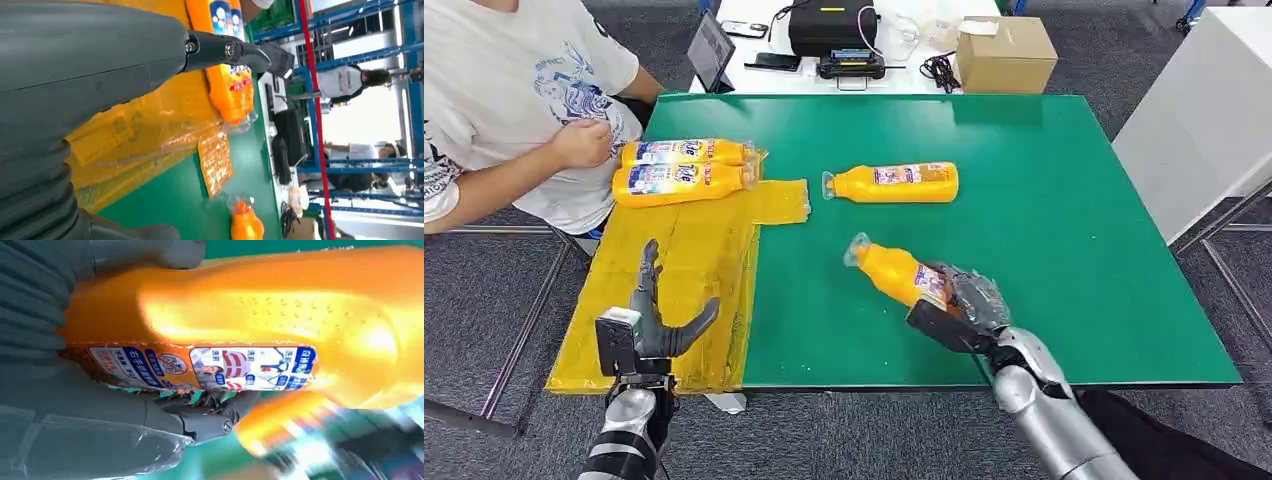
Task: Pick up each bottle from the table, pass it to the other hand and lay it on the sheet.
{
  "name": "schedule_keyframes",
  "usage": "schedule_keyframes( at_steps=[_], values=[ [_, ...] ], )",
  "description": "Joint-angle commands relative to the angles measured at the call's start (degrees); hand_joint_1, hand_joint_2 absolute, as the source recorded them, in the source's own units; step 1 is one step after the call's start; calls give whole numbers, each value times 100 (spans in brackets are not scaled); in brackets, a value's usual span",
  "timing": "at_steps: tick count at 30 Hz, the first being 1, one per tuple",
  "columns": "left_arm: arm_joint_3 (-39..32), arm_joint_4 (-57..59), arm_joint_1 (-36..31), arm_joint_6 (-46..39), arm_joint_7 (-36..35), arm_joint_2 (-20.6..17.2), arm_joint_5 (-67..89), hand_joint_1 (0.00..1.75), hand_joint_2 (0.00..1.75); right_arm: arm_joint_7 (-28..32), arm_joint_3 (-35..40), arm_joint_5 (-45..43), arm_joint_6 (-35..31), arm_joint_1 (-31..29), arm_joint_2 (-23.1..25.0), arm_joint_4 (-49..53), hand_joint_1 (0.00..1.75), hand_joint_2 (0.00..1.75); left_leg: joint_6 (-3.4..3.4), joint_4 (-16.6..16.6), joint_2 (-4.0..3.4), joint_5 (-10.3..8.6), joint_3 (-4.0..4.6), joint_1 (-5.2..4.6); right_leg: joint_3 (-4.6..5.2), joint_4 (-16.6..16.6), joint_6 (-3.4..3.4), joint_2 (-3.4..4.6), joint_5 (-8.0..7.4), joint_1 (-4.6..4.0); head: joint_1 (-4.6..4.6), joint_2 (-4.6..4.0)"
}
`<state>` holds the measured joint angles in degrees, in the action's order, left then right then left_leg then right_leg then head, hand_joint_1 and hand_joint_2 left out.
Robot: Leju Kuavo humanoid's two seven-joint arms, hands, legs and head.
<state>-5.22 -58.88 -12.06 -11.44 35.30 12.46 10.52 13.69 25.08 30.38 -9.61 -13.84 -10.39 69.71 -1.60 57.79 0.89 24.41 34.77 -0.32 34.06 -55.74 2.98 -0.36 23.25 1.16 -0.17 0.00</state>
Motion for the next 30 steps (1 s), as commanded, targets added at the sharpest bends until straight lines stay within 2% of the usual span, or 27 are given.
schedule_keyframes(
  at_steps=[1, 2, 8, 12, 16, 17, 22, 27, 30],
  values=[
    [497, -469, 159, 604, -454, 64, -540, 0, 175, 1076, -1654, -545, -523, 700, 1334, 1631, 175, 175, 6, 2, 9, 2, 8, 2, 7, -5, -9, -8, 7, -2, 2, 0],
    [598, -490, 164, 755, -518, 56, -700, 0, 175, 1267, -1752, -595, -602, 760, 1395, 1742, 175, 175, 9, 9, 0, 12, 2, 10, 1, -7, -14, -1, 12, -10, 4, 0],
    [917, -617, 238, 1490, -881, -21, -1553, 0, 175, 1535, -1940, -641, -745, 933, 1475, 1869, 175, 175, 8, 2, 4, 8, 6, 2, -2, 1, -12, -5, 9, -2, 4, 0],
    [950, -640, 250, 1496, -886, -35, -1564, 0, 175, 1578, -1952, -647, -752, 957, 1472, 1855, 175, 175, 9, 0, 2, 6, 7, -3, 1, 0, -12, -4, 7, 2, 7, 0],
    [1315, -809, 389, 2329, -1276, -200, -2342, 0, 175, 1741, -2000, -654, -635, 1131, 1535, 1734, 175, 175, 14, 0, -8, 15, -12, 4, -16, 4, -19, 5, 11, -6, 2, 0],
    [1365, -841, 418, 2328, -1277, -218, -2351, 0, 175, 1785, -1996, -647, -629, 1168, 1557, 1703, 175, 175, 6, -4, -1, 4, 6, -3, 3, 4, -8, -1, 4, 2, 4, 0],
    [1412, -843, 420, 2427, -1314, -246, -2448, 0, 175, 1808, -1990, -642, -633, 1175, 1593, 1680, 175, 175, 12, 0, -14, 16, -12, 5, -15, 5, -15, 10, 10, -7, 4, 0],
    [1799, -993, 514, 2777, -1452, -335, -2731, 0, 175, 2047, -1517, -321, -496, 1365, 1817, 1236, 175, 175, 14, -2, -15, 16, -17, 9, -19, 7, -19, 11, 10, -10, 4, 0],
    [1905, -943, 484, 2783, -1507, -321, -2819, 0, 175, 2151, -972, 57, -710, 1330, 2006, 736, 175, 175, 9, -7, -18, 8, 1, 4, -1, 11, -12, 16, 1, -5, 4, 0]
  ],
)
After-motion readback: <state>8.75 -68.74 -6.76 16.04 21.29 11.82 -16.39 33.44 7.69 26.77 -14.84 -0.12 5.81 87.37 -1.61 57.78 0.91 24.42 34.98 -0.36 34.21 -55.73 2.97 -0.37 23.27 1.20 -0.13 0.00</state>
